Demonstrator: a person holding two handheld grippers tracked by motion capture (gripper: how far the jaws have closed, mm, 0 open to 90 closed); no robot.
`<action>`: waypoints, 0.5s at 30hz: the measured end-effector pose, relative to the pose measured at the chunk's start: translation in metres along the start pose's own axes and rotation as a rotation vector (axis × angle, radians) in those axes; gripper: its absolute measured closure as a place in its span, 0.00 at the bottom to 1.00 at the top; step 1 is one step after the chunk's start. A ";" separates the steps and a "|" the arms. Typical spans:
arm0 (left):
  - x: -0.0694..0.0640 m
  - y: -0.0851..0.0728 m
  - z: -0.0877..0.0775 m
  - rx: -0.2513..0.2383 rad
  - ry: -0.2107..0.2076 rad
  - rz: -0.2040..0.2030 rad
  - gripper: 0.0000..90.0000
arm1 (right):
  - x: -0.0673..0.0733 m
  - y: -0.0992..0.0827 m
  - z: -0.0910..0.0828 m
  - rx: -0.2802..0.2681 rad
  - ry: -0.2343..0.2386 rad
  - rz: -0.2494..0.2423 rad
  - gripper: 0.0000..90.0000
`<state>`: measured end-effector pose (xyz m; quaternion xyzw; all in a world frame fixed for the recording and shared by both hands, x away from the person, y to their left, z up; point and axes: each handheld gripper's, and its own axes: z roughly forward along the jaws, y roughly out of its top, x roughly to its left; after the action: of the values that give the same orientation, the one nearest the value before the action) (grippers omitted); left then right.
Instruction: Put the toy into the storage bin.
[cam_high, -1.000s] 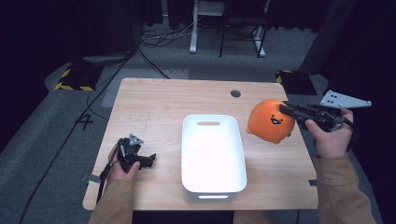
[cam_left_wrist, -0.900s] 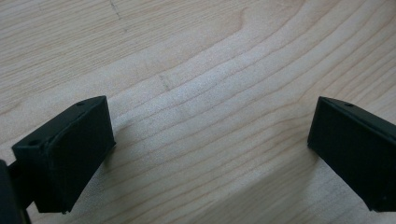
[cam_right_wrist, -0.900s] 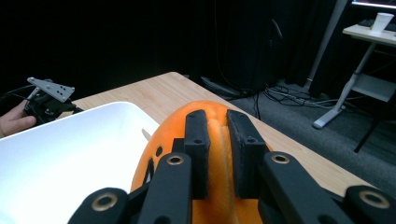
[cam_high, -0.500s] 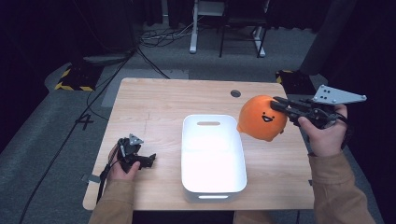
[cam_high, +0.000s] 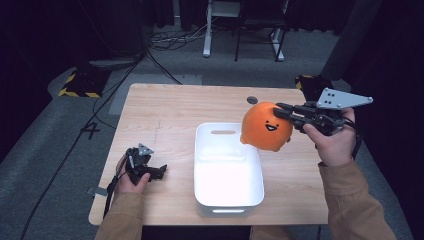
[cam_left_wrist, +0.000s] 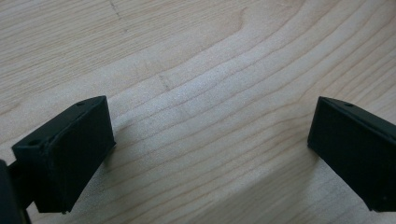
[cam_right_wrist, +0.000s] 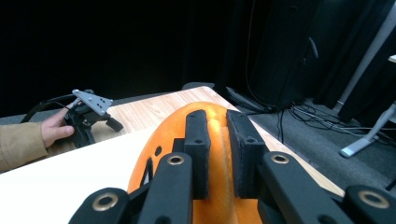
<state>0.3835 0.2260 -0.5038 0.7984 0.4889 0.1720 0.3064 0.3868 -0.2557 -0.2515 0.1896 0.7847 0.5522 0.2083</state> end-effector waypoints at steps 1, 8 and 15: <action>0.000 0.000 0.000 -0.003 0.003 0.001 0.01 | 0.001 0.001 0.002 -0.001 0.004 0.000 0.89; 0.000 0.000 0.000 0.000 -0.001 0.000 0.01 | 0.005 0.003 0.014 0.004 0.031 -0.003 0.89; 0.000 0.000 0.000 -0.002 0.002 -0.001 0.01 | 0.009 0.004 0.027 0.002 0.061 0.005 0.89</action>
<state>0.3834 0.2259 -0.5040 0.7978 0.4895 0.1728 0.3068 0.3939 -0.2285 -0.2565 0.1751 0.7908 0.5573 0.1827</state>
